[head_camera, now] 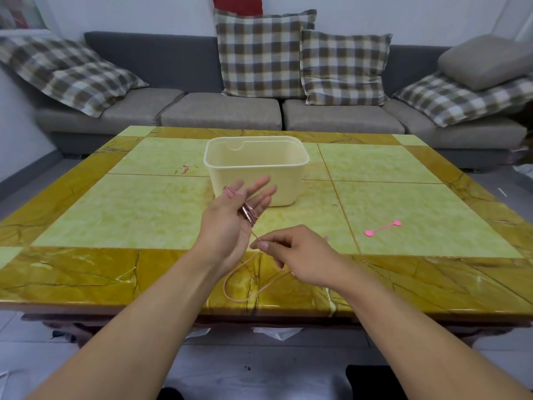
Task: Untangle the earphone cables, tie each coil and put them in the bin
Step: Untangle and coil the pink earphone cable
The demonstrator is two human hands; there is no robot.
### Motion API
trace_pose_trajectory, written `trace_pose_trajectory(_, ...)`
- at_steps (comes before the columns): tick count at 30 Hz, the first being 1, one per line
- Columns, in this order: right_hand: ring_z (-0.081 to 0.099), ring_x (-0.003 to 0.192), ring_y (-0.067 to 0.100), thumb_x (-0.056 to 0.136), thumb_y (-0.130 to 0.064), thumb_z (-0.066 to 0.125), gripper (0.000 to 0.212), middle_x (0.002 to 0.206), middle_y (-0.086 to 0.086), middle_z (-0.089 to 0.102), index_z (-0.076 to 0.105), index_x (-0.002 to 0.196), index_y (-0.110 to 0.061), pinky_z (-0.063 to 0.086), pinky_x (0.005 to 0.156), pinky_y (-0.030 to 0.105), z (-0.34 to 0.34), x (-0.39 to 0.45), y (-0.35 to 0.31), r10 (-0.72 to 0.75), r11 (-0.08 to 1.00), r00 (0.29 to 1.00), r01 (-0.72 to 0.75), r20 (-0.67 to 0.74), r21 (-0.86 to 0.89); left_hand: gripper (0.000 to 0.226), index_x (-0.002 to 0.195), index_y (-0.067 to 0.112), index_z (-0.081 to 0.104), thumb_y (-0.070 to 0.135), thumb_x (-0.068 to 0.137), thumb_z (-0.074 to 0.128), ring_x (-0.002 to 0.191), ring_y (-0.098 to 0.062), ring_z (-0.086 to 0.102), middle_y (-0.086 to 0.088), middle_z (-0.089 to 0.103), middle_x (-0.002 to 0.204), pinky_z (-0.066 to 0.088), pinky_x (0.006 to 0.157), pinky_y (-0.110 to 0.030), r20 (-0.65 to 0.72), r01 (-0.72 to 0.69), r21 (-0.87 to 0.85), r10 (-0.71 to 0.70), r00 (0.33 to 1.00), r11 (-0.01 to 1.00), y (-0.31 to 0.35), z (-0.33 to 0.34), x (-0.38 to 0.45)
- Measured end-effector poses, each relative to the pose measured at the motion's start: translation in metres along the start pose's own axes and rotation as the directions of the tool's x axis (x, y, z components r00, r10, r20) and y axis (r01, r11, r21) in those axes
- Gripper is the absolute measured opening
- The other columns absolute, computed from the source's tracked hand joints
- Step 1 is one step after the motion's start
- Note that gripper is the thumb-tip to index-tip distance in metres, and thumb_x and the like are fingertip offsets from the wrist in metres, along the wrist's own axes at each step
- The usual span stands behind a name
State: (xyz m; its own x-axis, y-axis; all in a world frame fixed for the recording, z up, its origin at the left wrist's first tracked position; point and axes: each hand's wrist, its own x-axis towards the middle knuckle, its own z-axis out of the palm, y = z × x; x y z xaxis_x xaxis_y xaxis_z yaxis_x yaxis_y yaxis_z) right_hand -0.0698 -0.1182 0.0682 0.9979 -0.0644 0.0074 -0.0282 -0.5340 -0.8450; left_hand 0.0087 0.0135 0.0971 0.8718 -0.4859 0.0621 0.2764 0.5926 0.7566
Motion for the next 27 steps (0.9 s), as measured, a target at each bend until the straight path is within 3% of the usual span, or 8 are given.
trace_pose_trajectory(6,0.049,0.052,0.011,0.097,-0.045,0.064,0.018,0.057,-0.006,0.054,0.071,0.092,-0.029,0.05,0.063,0.043,-0.01,-0.006,-0.001,-0.001,1.0,0.999,0.002,0.047,-0.016,0.061,0.16,0.01,0.004,-0.004,0.107,0.031,0.127,-0.009,0.059,0.005,0.064,0.133,0.042,0.114,-0.03,0.076,-0.195,0.567,0.185,0.98,0.8,-0.013,-0.017,0.009)
trace_pose_trajectory(10,0.057,0.056,0.019,0.094,-0.033,0.071,0.019,0.062,0.004,0.057,0.067,0.085,-0.017,0.052,0.062,0.04,-0.021,-0.013,-0.005,-0.045,0.997,0.994,0.039,0.097,0.065,0.059,0.157,0.008,0.022,-0.01,0.102,0.033,0.115,-0.005,0.06,0.006,0.065,0.123,0.042,0.107,-0.016,0.198,-0.245,0.865,0.151,0.969,0.439,-0.02,-0.027,0.007)
trace_pose_trajectory(13,0.053,0.057,0.023,0.094,-0.025,0.072,0.02,0.063,0.005,0.052,0.067,0.085,-0.009,0.054,0.059,0.043,-0.031,-0.014,-0.004,-0.062,0.987,0.997,0.056,0.036,0.152,0.053,0.126,0.026,0.064,-0.008,0.096,0.036,0.069,-0.013,0.059,0.005,0.068,0.087,0.051,0.074,-0.03,0.19,-0.145,0.947,-0.137,0.972,0.288,-0.02,-0.028,0.001)
trace_pose_trajectory(16,0.041,0.055,0.01,0.092,-0.029,0.074,0.02,0.06,-0.002,0.048,0.067,0.08,-0.015,0.038,0.057,0.029,-0.041,-0.012,0.0,-0.072,0.989,0.992,0.085,-0.108,0.119,0.05,0.07,0.023,0.076,0.0,0.093,0.037,0.051,-0.02,0.034,-0.007,0.043,0.055,0.034,0.055,-0.026,0.151,-0.05,0.909,-0.216,0.965,0.414,-0.012,-0.023,-0.004)
trace_pose_trajectory(19,0.039,0.057,0.009,0.09,-0.032,0.074,0.017,0.063,-0.001,0.048,0.07,0.082,-0.019,0.036,0.056,0.029,-0.041,-0.007,0.004,-0.08,0.981,0.964,0.122,-0.255,0.151,0.052,0.076,0.003,0.073,0.022,0.099,0.03,0.049,-0.016,0.016,-0.005,0.021,0.055,0.019,0.046,-0.026,0.154,0.107,0.808,-0.383,0.911,0.58,-0.006,-0.018,-0.005)
trace_pose_trajectory(22,0.041,0.061,0.011,0.088,-0.033,0.076,0.016,0.065,0.001,0.049,0.073,0.086,-0.017,0.037,0.058,0.033,-0.036,-0.003,0.007,-0.088,0.977,0.929,0.15,-0.358,0.149,0.06,0.067,0.008,0.062,0.04,0.104,0.027,0.047,-0.014,0.009,0.002,0.013,0.052,0.009,0.045,-0.027,0.217,0.318,0.656,-0.576,0.788,0.684,-0.005,-0.014,-0.006)
trace_pose_trajectory(25,0.042,0.057,0.007,0.086,-0.032,0.077,0.015,0.06,-0.008,0.052,0.075,0.085,-0.018,0.037,0.056,0.025,-0.037,0.001,0.009,-0.063,0.972,0.927,0.141,-0.369,0.19,0.043,0.066,0.013,0.056,0.033,0.1,0.039,0.043,-0.011,0.008,0.003,0.009,0.05,0.009,0.04,-0.024,0.349,0.385,0.421,-0.538,0.767,0.822,-0.002,-0.009,-0.009)
trace_pose_trajectory(27,0.046,0.056,0.002,0.089,-0.025,0.076,0.003,0.063,-0.011,0.06,0.078,0.087,-0.024,0.038,0.058,0.019,-0.034,0.004,0.012,-0.037,0.968,0.946,0.115,-0.322,0.225,0.04,0.074,0.011,0.062,0.03,0.102,0.04,0.039,-0.009,0.013,0.005,0.014,0.047,0.016,0.037,-0.021,0.368,0.374,0.167,-0.41,0.835,0.912,0.004,-0.003,-0.008)
